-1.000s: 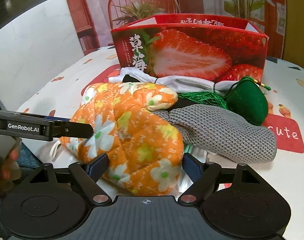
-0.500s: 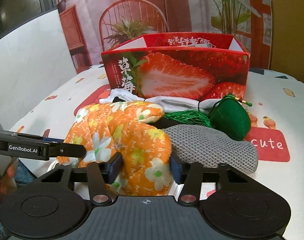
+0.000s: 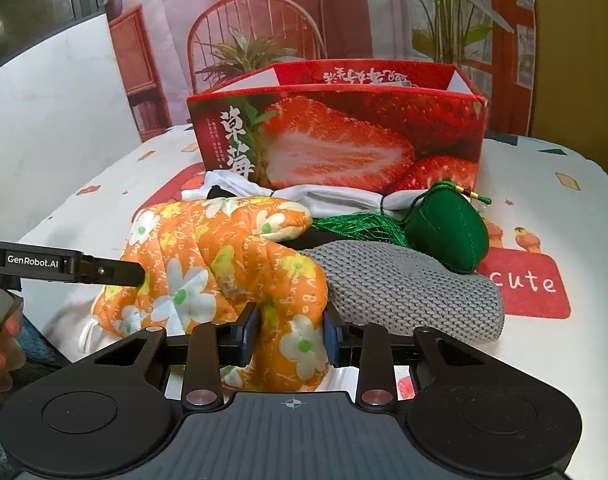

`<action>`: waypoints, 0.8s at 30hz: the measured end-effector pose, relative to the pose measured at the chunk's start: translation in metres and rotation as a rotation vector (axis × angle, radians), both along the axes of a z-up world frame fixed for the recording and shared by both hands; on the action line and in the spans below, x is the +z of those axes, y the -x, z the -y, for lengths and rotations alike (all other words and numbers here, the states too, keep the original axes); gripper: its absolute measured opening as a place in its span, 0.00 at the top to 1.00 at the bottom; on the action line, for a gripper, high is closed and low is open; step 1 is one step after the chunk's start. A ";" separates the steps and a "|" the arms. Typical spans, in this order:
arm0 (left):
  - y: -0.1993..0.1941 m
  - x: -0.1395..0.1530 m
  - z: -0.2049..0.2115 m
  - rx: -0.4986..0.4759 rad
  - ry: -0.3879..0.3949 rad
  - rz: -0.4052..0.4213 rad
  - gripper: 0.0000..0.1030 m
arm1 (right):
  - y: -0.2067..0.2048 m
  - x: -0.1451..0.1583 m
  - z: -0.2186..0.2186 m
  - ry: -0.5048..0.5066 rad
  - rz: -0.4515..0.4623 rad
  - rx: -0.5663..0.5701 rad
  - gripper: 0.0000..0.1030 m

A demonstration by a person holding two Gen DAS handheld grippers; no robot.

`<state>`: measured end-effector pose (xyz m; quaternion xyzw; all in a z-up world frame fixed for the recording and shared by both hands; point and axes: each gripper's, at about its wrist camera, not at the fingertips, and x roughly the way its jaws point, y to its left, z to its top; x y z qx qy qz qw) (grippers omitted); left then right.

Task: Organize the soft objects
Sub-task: 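Close both grippers on the edge of the orange floral cloth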

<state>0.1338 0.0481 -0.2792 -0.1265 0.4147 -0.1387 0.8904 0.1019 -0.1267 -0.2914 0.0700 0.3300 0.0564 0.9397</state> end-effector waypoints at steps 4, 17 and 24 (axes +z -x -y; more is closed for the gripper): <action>0.002 -0.001 0.008 -0.057 0.004 0.006 0.32 | 0.000 0.000 -0.001 0.002 0.000 0.000 0.71; 0.019 0.016 0.002 -0.029 -0.022 0.116 0.73 | 0.008 0.011 -0.006 0.013 0.068 0.032 0.74; 0.028 0.027 0.012 -0.064 -0.077 0.196 0.85 | 0.008 0.014 -0.007 0.015 0.082 0.029 0.75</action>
